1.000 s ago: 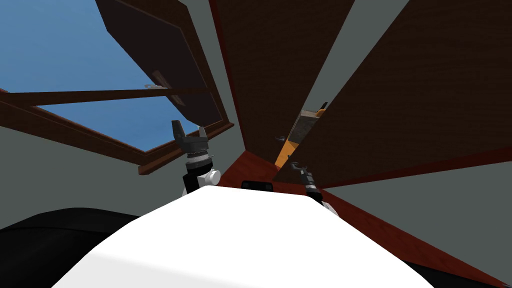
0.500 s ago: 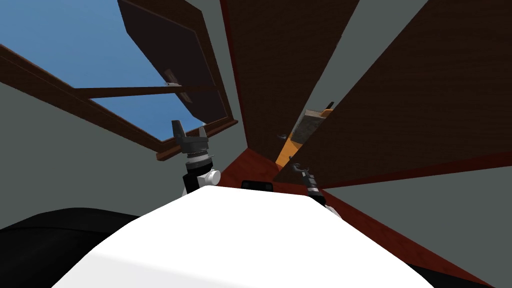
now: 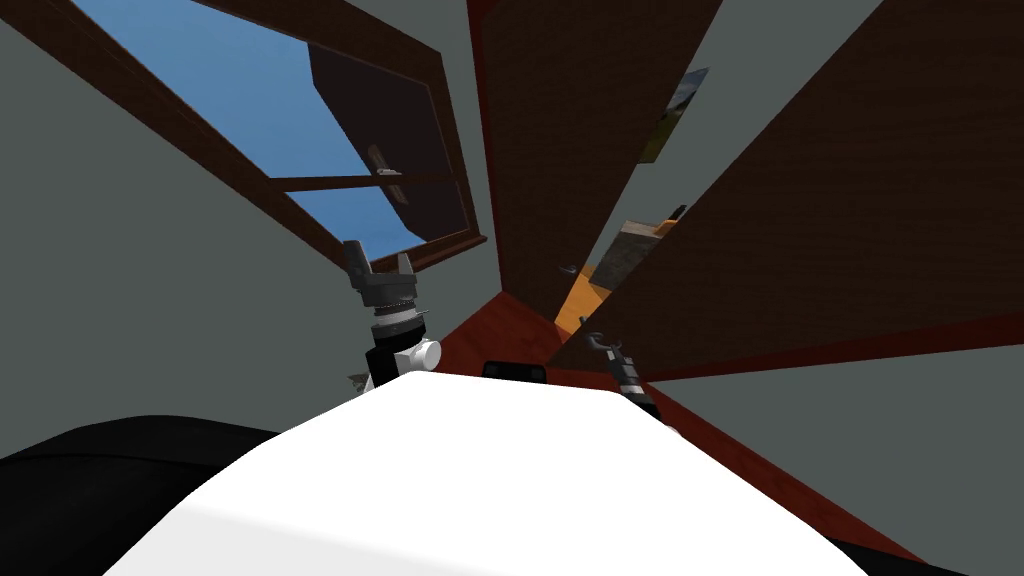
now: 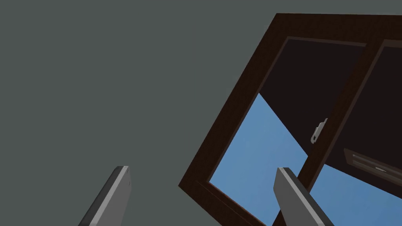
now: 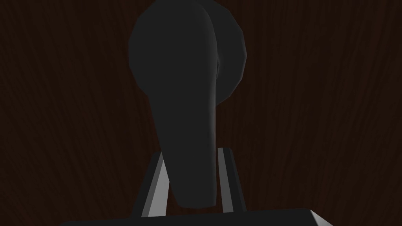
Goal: Pull the door open
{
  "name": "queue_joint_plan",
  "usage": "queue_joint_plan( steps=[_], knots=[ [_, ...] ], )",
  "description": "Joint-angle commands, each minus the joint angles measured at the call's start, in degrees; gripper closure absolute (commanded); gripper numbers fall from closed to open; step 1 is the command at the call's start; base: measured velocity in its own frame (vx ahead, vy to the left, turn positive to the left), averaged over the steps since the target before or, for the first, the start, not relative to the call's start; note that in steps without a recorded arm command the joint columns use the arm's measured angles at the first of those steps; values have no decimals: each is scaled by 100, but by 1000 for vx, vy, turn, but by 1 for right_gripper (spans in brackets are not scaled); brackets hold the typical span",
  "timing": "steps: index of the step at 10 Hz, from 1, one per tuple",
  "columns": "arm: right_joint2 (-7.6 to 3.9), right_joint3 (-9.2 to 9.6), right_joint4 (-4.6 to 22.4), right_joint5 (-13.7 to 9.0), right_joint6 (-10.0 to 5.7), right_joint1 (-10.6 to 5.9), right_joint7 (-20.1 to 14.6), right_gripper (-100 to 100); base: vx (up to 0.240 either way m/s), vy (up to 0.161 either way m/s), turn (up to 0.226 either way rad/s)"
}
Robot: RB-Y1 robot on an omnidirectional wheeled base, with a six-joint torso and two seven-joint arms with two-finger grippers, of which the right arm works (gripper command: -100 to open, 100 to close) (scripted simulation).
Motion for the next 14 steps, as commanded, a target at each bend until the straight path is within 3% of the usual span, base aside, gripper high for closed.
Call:
queue_joint_plan(
  steps=[1, 3, 4, 13, 14],
  knots=[
    [15, 41, 197, 39, -191, -49, -2, 100, -126, -57, 61],
    [-3, 30, 242, 68, -314, 6, -28, 100, -113, -24, 91],
    [-34, -12, 118, 34, -184, 59, -40, 100, -48, -21, 8],
    [-70, -80, 499, 211, -717, 96, -75, 100, -227, -68, 193],
    [-135, -120, 609, 172, -708, 20, -55, 100, -98, -25, 9]
  ],
)
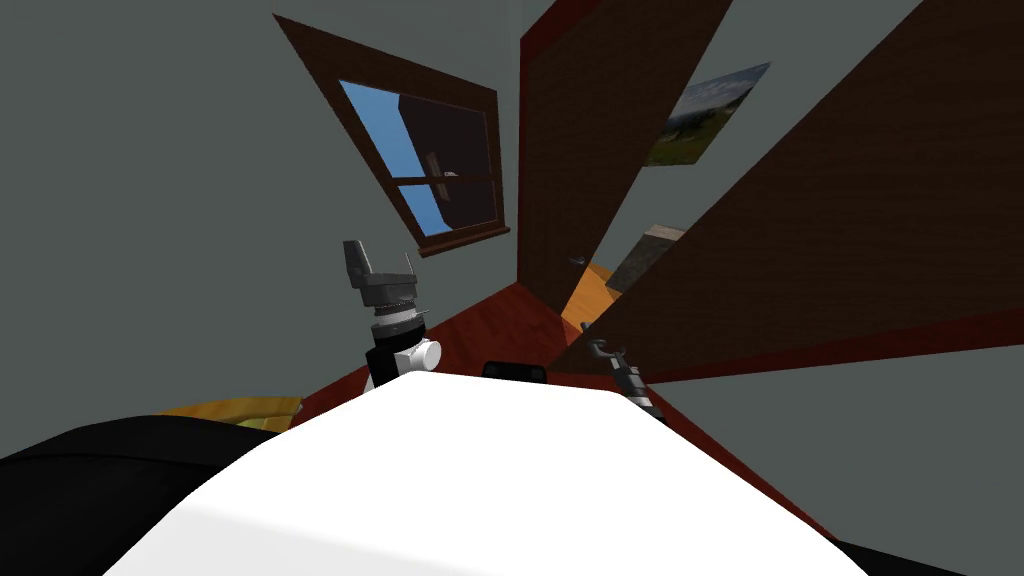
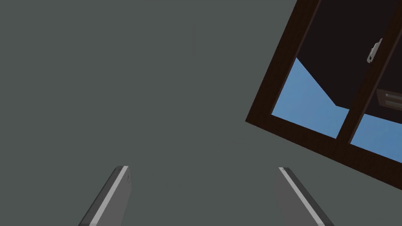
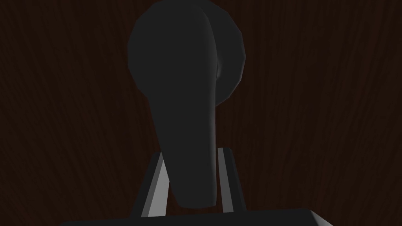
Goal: Pull the door open
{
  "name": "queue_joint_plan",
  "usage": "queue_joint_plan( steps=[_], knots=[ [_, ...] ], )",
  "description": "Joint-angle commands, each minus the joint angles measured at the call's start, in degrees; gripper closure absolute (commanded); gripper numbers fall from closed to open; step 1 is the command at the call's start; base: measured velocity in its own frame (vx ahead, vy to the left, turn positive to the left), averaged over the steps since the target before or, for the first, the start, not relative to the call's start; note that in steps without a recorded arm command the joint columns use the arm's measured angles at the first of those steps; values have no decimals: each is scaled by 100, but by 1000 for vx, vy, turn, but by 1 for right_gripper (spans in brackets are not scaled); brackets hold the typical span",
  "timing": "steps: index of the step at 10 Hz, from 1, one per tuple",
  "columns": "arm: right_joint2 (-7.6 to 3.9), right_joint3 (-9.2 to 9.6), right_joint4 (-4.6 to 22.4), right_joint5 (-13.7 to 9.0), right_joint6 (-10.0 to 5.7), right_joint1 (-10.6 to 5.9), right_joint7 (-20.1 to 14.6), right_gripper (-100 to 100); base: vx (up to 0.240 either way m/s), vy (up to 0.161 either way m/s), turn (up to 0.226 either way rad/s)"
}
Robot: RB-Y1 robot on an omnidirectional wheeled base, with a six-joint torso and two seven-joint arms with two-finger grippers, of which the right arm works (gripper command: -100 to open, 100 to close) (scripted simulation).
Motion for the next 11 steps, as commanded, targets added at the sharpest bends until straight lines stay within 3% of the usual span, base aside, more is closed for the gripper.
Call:
queue_joint_plan(
  steps=[1, 5, 8, 11],
  knots=[
    [-21, 60, 84, -26, -32, -65, 9, 100, -171, -34, 141],
    [-80, 225, 314, -98, -119, -243, 35, 100, -236, -68, 168],
    [-80, 225, 380, -98, -119, -243, 35, 100, -60, -13, -4],
    [-130, 362, 505, -158, -192, -392, 56, 100, -171, -57, 171]
  ],
)
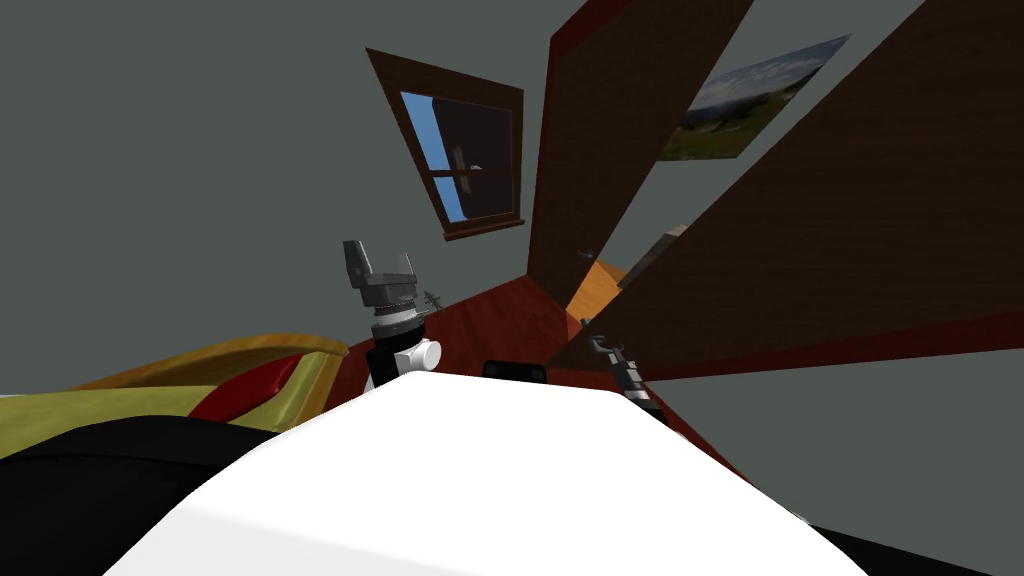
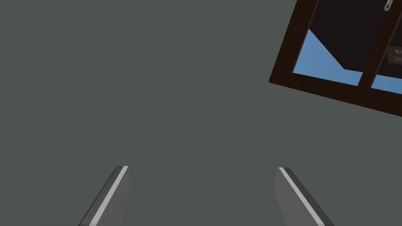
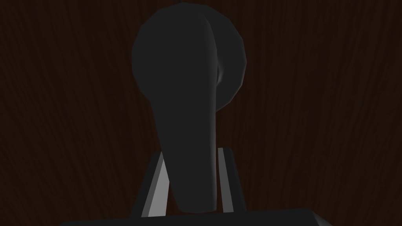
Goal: Pull the door open
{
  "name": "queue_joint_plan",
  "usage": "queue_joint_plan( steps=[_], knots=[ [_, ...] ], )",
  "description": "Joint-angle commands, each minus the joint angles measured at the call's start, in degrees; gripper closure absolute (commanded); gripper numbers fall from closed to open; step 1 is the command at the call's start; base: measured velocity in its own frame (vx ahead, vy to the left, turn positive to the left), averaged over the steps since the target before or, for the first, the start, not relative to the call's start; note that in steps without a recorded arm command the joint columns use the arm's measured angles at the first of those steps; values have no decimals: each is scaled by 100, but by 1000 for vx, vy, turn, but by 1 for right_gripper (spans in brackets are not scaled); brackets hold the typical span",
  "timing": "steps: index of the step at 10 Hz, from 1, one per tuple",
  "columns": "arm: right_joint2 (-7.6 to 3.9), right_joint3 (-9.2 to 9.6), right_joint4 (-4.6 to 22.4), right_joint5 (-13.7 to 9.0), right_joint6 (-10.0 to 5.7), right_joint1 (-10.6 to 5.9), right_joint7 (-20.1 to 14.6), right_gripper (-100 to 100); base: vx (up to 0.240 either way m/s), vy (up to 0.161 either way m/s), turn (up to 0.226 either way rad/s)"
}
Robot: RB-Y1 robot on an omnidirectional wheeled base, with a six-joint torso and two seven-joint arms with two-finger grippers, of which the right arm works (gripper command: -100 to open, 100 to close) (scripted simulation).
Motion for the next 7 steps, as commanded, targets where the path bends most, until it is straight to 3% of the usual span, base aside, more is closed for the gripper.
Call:
queue_joint_plan(
  steps=[1, 4, 5, 7],
  knots=[
    [28, 96, 133, 4, -85, -59, 24, 100, -205, -51, 125],
    [7, 155, 215, -21, -116, -122, 33, 100, -105, -25, 28],
    [-23, 92, 195, -32, -73, -87, 33, 100, -82, -29, 33],
    [80, -140, 103, 224, 61, -165, -8, 100, -152, -40, 160]
  ],
)
